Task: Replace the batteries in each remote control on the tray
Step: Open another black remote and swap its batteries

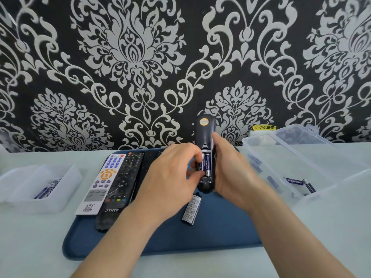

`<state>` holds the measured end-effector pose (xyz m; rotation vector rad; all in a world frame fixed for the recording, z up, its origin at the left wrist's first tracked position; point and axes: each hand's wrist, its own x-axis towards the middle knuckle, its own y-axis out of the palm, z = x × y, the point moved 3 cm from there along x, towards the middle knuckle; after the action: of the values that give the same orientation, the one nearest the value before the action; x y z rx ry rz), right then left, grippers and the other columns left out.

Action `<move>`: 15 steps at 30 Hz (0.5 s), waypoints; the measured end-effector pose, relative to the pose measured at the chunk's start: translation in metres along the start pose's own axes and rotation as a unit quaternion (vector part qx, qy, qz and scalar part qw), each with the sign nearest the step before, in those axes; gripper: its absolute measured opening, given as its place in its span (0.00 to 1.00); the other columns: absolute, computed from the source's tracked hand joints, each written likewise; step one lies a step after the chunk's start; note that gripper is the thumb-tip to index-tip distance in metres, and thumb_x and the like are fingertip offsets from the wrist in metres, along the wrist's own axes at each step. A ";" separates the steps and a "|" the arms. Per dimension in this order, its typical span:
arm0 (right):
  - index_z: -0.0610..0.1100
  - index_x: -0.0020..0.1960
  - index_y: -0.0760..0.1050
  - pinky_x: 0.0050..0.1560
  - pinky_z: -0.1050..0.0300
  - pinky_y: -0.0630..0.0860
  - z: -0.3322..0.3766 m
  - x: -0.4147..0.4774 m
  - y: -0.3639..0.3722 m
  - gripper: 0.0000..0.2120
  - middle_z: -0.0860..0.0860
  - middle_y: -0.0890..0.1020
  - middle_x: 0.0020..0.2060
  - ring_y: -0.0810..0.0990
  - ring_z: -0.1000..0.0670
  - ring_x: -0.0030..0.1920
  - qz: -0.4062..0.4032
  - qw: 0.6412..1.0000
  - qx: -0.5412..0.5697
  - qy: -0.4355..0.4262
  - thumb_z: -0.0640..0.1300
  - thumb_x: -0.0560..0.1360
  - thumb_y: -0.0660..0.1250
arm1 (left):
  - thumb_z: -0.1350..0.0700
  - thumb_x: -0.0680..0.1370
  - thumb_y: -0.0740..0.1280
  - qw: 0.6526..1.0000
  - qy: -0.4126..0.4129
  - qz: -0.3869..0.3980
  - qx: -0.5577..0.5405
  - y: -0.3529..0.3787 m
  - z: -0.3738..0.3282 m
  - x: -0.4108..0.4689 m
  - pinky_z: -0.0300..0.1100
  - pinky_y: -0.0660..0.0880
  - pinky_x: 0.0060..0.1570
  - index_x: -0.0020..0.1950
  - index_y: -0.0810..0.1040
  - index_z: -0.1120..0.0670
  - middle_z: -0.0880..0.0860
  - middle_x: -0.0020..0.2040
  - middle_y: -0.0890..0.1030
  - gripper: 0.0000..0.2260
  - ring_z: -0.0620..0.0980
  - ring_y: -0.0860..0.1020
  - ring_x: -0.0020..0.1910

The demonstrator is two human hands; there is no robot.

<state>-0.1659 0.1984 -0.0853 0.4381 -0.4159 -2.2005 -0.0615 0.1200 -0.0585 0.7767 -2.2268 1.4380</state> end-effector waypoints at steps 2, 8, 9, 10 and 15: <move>0.43 0.41 0.76 0.33 0.56 0.75 -0.001 0.001 -0.001 0.23 0.46 0.77 0.36 0.77 0.47 0.38 -0.002 1.000 -0.022 -0.007 0.62 0.80 0.58 | 0.59 0.69 0.74 1.000 0.010 0.006 0.021 -0.001 -0.002 0.001 0.38 0.69 0.43 0.47 0.73 0.50 0.43 0.43 0.76 0.13 0.41 0.71 0.44; 0.48 0.40 0.76 0.40 0.51 0.74 -0.004 0.003 -0.003 0.25 0.48 0.78 0.35 0.78 0.48 0.39 -0.002 0.993 -0.109 -0.049 0.68 0.77 0.57 | 0.57 0.69 0.73 0.997 0.028 0.021 0.063 0.000 -0.008 0.002 0.45 0.72 0.42 0.47 0.71 0.50 0.42 0.43 0.74 0.13 0.45 0.72 0.47; 0.49 0.40 0.75 0.39 0.53 0.74 -0.004 0.003 -0.003 0.24 0.49 0.78 0.34 0.77 0.49 0.38 0.004 0.991 -0.120 -0.055 0.68 0.77 0.57 | 0.57 0.69 0.73 0.997 0.029 0.024 0.066 0.000 -0.010 0.002 0.45 0.73 0.42 0.47 0.71 0.50 0.42 0.44 0.74 0.13 0.45 0.72 0.47; 0.49 0.42 0.74 0.38 0.54 0.73 -0.003 0.003 -0.003 0.23 0.50 0.77 0.34 0.77 0.50 0.38 0.008 0.989 -0.132 -0.059 0.68 0.77 0.56 | 0.57 0.69 0.73 0.997 0.028 0.027 0.070 0.000 -0.011 0.002 0.46 0.73 0.42 0.47 0.71 0.50 0.42 0.44 0.74 0.13 0.46 0.72 0.47; 0.47 0.54 0.74 0.41 0.51 0.75 -0.005 0.002 -0.003 0.30 0.49 0.80 0.38 0.79 0.49 0.42 0.012 0.983 -0.174 -0.063 0.72 0.74 0.55 | 0.57 0.68 0.73 0.996 0.014 0.031 0.085 0.000 -0.011 0.004 0.45 0.72 0.41 0.47 0.70 0.50 0.42 0.44 0.74 0.14 0.45 0.72 0.47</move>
<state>-0.1672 0.1976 -0.0915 0.1040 -0.0947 -2.2254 -0.0645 0.1294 -0.0520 0.7404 -2.1463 1.6748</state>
